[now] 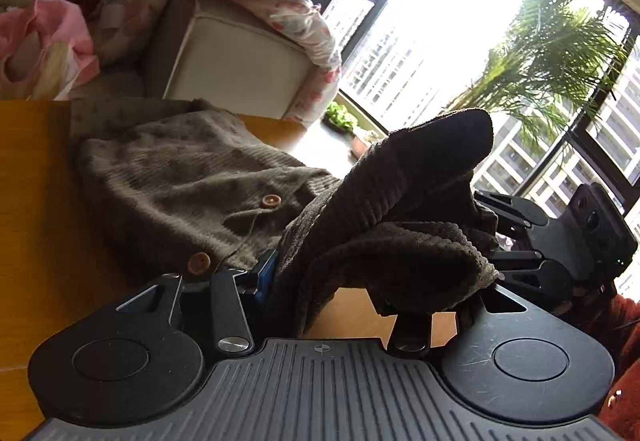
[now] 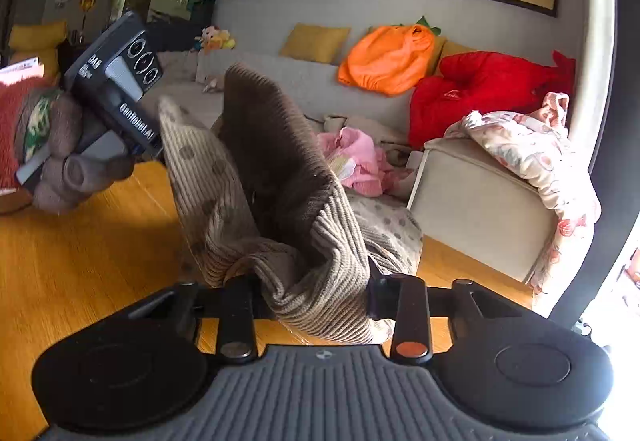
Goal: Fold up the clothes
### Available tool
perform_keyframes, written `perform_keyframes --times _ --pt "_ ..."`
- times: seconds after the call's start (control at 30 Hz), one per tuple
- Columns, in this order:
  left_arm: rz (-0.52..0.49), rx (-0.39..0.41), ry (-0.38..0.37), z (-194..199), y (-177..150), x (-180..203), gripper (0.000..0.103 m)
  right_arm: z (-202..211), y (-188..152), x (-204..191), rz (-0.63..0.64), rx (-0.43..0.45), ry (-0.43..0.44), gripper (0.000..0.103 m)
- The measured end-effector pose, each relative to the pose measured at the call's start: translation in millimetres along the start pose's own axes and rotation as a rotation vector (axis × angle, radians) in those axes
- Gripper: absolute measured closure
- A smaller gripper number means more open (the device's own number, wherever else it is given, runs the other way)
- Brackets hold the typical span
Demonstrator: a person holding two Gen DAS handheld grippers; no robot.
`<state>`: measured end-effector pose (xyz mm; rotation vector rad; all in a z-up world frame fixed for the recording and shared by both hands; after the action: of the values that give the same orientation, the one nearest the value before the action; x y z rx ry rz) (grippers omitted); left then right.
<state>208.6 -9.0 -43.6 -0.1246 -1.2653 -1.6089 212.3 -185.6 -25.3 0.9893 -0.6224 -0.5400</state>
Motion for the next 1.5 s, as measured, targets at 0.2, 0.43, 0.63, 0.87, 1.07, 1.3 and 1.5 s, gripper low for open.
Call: perform_keyframes --times 0.2,0.43,0.63,0.87,1.07,1.3,1.5 --pt "-0.038 -0.013 -0.139 29 -32 62 0.054 64 7 -11 -0.059 -0.018 0.059 0.080" --pt "-0.124 0.030 -0.100 42 -17 87 0.054 104 45 4 -0.103 0.034 0.083 0.080" --pt "0.039 0.097 0.155 27 29 -11 0.048 -20 39 54 -0.211 -0.080 0.074 0.079" --pt "0.068 0.152 0.111 61 45 -29 0.008 -135 -16 78 -0.224 -0.334 -0.024 0.057" --pt "-0.027 0.015 -0.055 14 22 15 0.003 -109 -13 79 -0.226 -0.277 -0.043 0.037" --pt "-0.017 0.003 0.120 -42 32 -25 0.002 -24 1 82 -0.304 -0.152 -0.082 0.020" --pt "0.062 -0.040 0.086 -62 25 -42 0.002 24 -18 66 -0.579 -0.110 0.050 0.017"
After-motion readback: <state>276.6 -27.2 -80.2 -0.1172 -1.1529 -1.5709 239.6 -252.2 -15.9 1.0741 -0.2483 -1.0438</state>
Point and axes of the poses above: each gripper's, at about its wrist camera, not at the fingertips, and z roughly against the way its jaws point, x to its right, y to its top, the point moved 9 cm from there along -z, roughly the way its jaws point, and after that the axes turned 4 degrees about z, right-handed, at the moved point
